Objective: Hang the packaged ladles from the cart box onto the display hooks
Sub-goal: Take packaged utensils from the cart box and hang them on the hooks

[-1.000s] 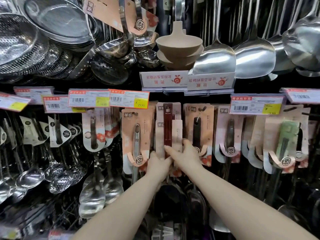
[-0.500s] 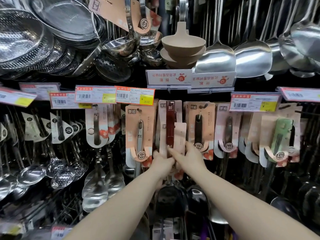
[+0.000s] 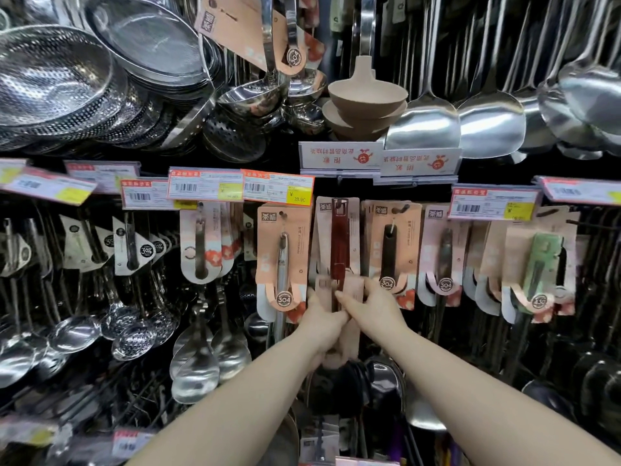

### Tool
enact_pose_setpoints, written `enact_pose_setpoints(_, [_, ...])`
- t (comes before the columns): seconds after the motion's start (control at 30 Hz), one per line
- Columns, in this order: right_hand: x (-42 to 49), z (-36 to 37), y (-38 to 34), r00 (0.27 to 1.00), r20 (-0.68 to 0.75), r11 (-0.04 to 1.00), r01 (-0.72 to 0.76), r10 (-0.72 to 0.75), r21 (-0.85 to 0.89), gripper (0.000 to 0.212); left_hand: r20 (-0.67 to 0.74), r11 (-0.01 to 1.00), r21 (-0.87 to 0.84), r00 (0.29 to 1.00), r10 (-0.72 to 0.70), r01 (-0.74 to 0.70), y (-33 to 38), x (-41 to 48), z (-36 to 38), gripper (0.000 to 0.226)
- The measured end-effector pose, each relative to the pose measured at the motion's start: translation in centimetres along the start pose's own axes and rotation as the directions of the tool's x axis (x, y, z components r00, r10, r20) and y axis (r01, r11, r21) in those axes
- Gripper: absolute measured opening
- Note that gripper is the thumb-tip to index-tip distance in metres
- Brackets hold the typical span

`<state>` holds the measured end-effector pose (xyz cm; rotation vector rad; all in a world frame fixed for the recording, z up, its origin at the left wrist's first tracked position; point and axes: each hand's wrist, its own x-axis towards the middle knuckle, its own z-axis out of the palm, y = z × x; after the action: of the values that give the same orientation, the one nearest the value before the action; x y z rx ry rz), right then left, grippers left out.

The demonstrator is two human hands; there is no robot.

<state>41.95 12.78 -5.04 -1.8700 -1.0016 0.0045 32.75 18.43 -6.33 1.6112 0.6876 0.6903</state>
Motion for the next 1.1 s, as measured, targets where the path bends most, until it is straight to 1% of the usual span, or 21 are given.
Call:
enact_pose_setpoints(0.13, [-0.5,-0.1,-0.2,1.000,-0.009,0.999,-0.006,0.006,-0.037,0.051,0.056,0.998,0.061,0.998,-0.032,0.028,0.2,-0.9,-0.3,0.095])
enact_pose_setpoints(0.2, [-0.7,-0.2,-0.1,1.000,-0.009,0.999,-0.008,0.007,-0.039,0.052,0.051,0.997,0.078,0.999,-0.014,0.010,0.2,-1.3,-0.4,0.096])
enact_pose_setpoints(0.23, [-0.9,-0.4,-0.1,1.000,-0.010,0.999,-0.006,0.006,-0.041,0.050,0.052,0.996,0.090,0.999,0.004,-0.009,0.0,-1.4,-0.5,0.092])
enact_pose_setpoints(0.27, [-1.0,-0.5,0.0,1.000,-0.013,0.999,-0.006,0.006,-0.051,0.050,0.055,0.994,0.108,0.998,0.024,-0.030,0.0,-1.7,-0.6,0.084])
enact_pose_setpoints(0.33, [-1.4,-1.0,0.1,1.000,-0.018,0.996,-0.008,0.006,-0.087,0.056,0.073,0.981,0.171,0.994,0.084,-0.096,0.1,-2.5,-1.0,0.061])
enact_pose_setpoints(0.4, [-2.0,-1.6,0.0,1.000,-0.027,0.990,0.007,-0.011,-0.141,0.057,0.072,0.948,0.275,0.986,0.149,-0.163,0.2,-3.1,-1.5,0.057])
enact_pose_setpoints(0.47, [-2.8,-2.1,0.0,0.999,-0.033,0.978,0.029,-0.036,-0.205,0.052,0.057,0.874,0.434,0.975,0.217,-0.220,0.2,-3.7,-2.2,0.060])
enact_pose_setpoints(0.53, [-3.9,-2.6,0.0,0.998,-0.021,0.958,0.051,-0.059,-0.282,0.048,0.074,0.756,0.607,0.964,0.254,-0.245,-0.2,-4.1,-2.8,0.064])
enact_pose_setpoints(0.57, [-4.7,-2.8,0.0,0.998,-0.010,0.944,0.057,-0.063,-0.324,0.047,0.097,0.693,0.672,0.959,0.266,-0.260,-0.5,-4.2,-3.0,0.066])
enact_pose_setpoints(0.63, [-6.6,-3.5,0.4,0.999,0.015,0.907,0.048,-0.046,-0.418,0.048,0.144,0.597,0.745,0.946,0.292,-0.298,-1.3,-4.7,-2.9,0.067])
enact_pose_setpoints(0.73, [-10.1,-4.9,1.6,0.999,0.032,0.827,0.029,-0.013,-0.562,0.043,0.238,0.509,0.764,0.906,0.349,-0.397,-2.6,-5.5,-1.6,0.061])
enact_pose_setpoints(0.8, [-12.7,-6.1,2.7,0.998,0.017,0.785,-0.037,0.060,-0.619,0.038,0.331,0.441,0.762,0.870,0.367,-0.475,-3.5,-6.1,0.3,0.063])
enact_pose_setpoints(0.87, [-15.1,-7.4,3.8,0.991,-0.009,0.744,-0.107,0.135,-0.660,0.040,0.408,0.379,0.746,0.826,0.389,-0.547,-4.3,-6.9,2.7,0.064])
enact_pose_setpoints(0.97, [-18.4,-9.8,5.4,0.976,-0.050,0.668,-0.183,0.213,-0.721,0.047,0.482,0.365,0.722,0.805,0.346,-0.588,-5.4,-8.7,6.5,0.074])
enact_pose_setpoints(1.03, [-20.6,-11.7,6.6,0.963,-0.053,0.596,-0.205,0.264,-0.776,0.050,0.527,0.352,0.711,0.792,0.309,-0.609,-6.1,-10.1,8.8,0.078])
enact_pose_setpoints(1.1, [-22.9,-13.9,7.8,0.952,-0.060,0.520,-0.215,0.299,-0.827,0.051,0.573,0.310,0.708,0.773,0.272,-0.635,-6.5,-11.7,10.8,0.080])
